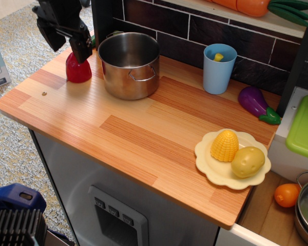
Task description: Put sweet potato in pot
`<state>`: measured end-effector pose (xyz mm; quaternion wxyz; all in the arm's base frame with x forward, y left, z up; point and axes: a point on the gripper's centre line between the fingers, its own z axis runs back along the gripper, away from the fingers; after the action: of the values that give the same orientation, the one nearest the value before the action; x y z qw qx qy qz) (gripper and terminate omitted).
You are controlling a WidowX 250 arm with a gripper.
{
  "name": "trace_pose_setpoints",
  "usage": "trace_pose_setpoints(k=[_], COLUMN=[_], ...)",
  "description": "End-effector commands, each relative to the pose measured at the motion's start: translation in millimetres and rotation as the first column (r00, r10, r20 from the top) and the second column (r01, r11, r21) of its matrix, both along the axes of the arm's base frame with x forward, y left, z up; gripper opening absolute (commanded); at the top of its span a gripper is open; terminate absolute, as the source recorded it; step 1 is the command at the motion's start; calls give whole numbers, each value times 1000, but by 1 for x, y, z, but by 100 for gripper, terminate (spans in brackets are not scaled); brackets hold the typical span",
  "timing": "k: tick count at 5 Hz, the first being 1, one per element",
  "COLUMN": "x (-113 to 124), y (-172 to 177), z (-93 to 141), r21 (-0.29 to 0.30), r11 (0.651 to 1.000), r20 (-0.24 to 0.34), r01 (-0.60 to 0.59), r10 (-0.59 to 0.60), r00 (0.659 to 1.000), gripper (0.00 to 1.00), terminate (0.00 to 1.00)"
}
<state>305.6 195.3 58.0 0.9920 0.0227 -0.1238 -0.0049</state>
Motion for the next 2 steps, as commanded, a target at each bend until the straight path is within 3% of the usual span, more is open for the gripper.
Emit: trace_pose_setpoints(k=[1, 2], x=[7, 8], y=[8, 8], z=[1, -7], r21=[7, 3], r11=[1000, 1000], r20=[40, 48], r01=[4, -6], r10=[-4, 6], r00=[999, 999], gripper=[100, 100], terminate=[0, 0])
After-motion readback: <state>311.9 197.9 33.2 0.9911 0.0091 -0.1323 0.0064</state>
